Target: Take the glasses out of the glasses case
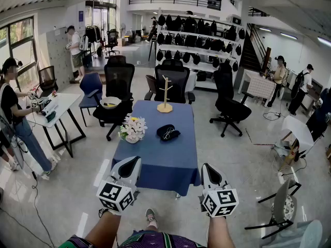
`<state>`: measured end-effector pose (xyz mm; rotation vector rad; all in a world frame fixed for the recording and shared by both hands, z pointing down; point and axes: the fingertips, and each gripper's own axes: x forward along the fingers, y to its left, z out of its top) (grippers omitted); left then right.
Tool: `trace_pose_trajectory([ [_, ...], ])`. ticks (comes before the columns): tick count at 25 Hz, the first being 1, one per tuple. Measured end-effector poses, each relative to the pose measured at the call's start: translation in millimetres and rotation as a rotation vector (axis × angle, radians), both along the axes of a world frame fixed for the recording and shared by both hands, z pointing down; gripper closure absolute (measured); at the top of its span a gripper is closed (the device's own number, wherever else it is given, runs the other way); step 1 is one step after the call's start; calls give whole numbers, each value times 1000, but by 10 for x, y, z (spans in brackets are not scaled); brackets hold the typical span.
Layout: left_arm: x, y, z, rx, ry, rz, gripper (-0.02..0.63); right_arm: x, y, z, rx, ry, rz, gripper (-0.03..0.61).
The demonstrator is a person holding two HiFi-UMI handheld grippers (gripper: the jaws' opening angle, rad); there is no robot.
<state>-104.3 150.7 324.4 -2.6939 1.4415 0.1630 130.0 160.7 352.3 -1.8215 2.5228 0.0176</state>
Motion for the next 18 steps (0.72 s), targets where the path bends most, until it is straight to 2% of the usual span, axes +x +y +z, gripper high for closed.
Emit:
trace_pose_trajectory([
  [13,24,-56,5,-16,11,11,598,-11,-35,4,-3,7,15,577],
  [18,50,-100,-13,-15,13,14,598,38,-90,15,-10,-22,25,577],
])
